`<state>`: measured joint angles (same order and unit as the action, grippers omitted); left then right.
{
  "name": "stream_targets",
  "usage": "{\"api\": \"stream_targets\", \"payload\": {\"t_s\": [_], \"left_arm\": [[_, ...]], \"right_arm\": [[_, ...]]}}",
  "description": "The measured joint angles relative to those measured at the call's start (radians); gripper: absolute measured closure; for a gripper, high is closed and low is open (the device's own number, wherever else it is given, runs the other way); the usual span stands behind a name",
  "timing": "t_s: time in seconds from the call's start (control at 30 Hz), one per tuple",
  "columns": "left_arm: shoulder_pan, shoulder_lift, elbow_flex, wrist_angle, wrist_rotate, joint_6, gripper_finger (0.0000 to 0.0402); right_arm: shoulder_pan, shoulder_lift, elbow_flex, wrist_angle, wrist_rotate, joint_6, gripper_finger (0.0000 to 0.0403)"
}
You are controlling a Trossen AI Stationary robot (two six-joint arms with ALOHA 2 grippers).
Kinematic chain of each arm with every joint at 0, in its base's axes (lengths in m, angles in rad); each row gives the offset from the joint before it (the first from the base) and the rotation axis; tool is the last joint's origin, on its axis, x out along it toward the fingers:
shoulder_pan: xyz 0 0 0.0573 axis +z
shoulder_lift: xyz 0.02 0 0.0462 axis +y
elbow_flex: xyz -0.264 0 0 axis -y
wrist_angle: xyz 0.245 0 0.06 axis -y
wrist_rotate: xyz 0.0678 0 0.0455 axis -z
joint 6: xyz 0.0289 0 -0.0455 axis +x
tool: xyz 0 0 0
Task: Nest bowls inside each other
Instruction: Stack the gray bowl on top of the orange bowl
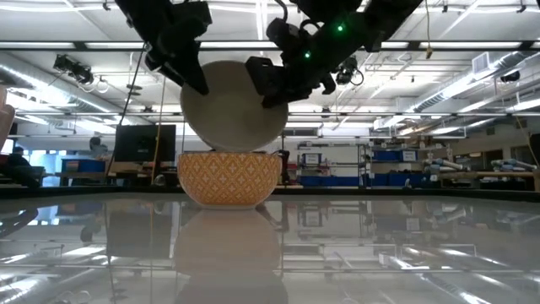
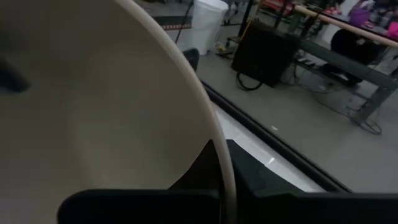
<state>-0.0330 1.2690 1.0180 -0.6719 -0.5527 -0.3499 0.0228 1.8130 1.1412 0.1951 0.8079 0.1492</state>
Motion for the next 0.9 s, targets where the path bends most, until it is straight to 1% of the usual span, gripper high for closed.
{"api": "stream_targets", "payload": {"t_s": [0.07,0.17,0.23,0.27,0.3,0.37,0.5,0.57,0.6,0.63,0.67,0.73,0.8,0.83,0.9], "left_arm": [[0.000,0.003,0.001,-0.007,-0.015,0.000,0.0238],[-0.005,0.002,0.001,-0.013,-0.036,-0.001,0.0304],[-0.007,0.002,0.001,-0.027,-0.055,0.002,0.0354],[-0.008,0.001,0.001,-0.035,-0.063,-0.001,0.0374],[-0.008,-0.003,0.003,-0.050,-0.063,-0.003,0.0384],[-0.010,-0.006,0.025,-0.113,-0.048,-0.007,0.0387],[-0.013,-0.023,0.109,-0.337,0.013,-0.043,0.0391],[-0.012,-0.036,0.162,-0.425,0.067,-0.043,0.0391],[-0.013,-0.042,0.193,-0.502,0.088,-0.042,0.0391],[-0.015,-0.049,0.219,-0.595,0.148,-0.004,0.0393],[-0.019,-0.060,0.246,-0.675,0.203,-0.003,0.0394],[-0.023,-0.069,0.301,-0.708,0.234,-0.031,0.0395],[-0.017,-0.077,0.306,-0.794,0.206,-0.077,0.0395],[-0.015,-0.083,0.302,-0.812,0.210,-0.084,0.0395],[-0.027,-0.089,0.304,-0.822,0.284,-0.057,0.0395]], "right_arm": [[0.007,0.000,0.000,0.006,0.008,-0.016,0.0391],[0.014,0.000,0.000,0.006,0.017,-0.015,0.0387],[0.019,0.000,0.000,0.005,0.018,-0.002,0.0376],[0.022,-0.001,0.001,0.001,0.016,0.002,0.0366],[0.024,-0.003,0.002,-0.007,0.010,0.002,0.0354],[0.028,-0.018,0.003,-0.043,-0.023,0.005,0.0325],[0.037,-0.091,0.009,-0.114,-0.121,0.023,0.0252],[0.033,-0.137,0.008,-0.131,-0.196,0.054,0.0215],[0.033,-0.161,0.006,-0.154,-0.239,0.064,0.0198],[0.033,-0.187,-0.001,-0.188,-0.263,0.075,0.0181],[0.029,-0.210,-0.002,-0.185,-0.319,0.096,0.0166],[0.029,-0.243,0.001,-0.173,-0.430,0.135,0.0139],[0.046,-0.270,0.002,-0.146,-0.561,0.140,0.0117],[0.061,-0.277,0.002,-0.137,-0.605,0.139,0.0108],[0.090,-0.281,0.002,-0.138,-0.621,0.125,0.0095]]}}
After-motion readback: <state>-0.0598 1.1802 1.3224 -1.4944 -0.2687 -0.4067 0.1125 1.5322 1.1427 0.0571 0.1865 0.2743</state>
